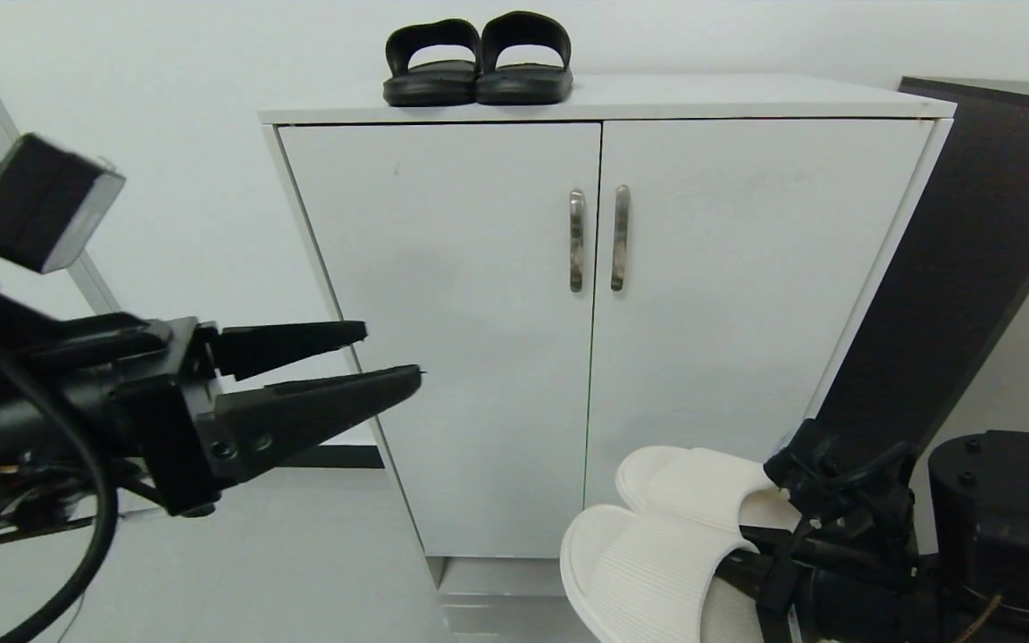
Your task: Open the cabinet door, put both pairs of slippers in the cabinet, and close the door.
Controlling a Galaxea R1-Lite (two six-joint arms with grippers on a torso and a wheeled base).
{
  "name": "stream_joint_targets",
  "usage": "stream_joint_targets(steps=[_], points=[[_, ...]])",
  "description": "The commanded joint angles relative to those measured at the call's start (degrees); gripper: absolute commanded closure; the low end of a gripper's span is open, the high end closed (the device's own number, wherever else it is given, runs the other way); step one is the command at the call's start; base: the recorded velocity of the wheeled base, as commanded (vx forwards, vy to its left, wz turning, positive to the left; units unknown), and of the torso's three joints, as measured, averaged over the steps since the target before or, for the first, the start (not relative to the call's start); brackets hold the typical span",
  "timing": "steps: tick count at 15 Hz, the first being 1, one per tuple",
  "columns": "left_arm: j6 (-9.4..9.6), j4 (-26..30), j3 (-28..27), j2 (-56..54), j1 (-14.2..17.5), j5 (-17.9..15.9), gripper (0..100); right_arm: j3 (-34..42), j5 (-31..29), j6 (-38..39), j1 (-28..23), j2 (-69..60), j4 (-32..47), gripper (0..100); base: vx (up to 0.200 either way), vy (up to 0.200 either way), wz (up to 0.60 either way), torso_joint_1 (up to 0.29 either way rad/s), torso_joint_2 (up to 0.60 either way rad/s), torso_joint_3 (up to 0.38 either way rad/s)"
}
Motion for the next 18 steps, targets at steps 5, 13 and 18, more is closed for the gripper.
stream_joint_targets(steps=[5, 13, 18], points=[[-5.59, -0.21, -18.15, 20.31, -7.88, -1.06, 0, -0.04, -0.04, -0.01, -0.91, 0.34, -0.03, 100, 0.0, 0.0, 0.0, 0.0, 0.0, 0.0], [-10.52, -0.04, -38.01, 35.87, -12.18, 0.61, 0, 0.13, -0.48, -0.1, -1.0, 0.51, -0.03, 100, 0.0, 0.0, 0.0, 0.0, 0.0, 0.0], [-10.43, -0.04, -42.85, 39.82, -12.89, 9.05, 0, 0.13, -0.56, -0.1, -1.0, 0.51, -0.03, 100, 0.0, 0.0, 0.0, 0.0, 0.0, 0.0]])
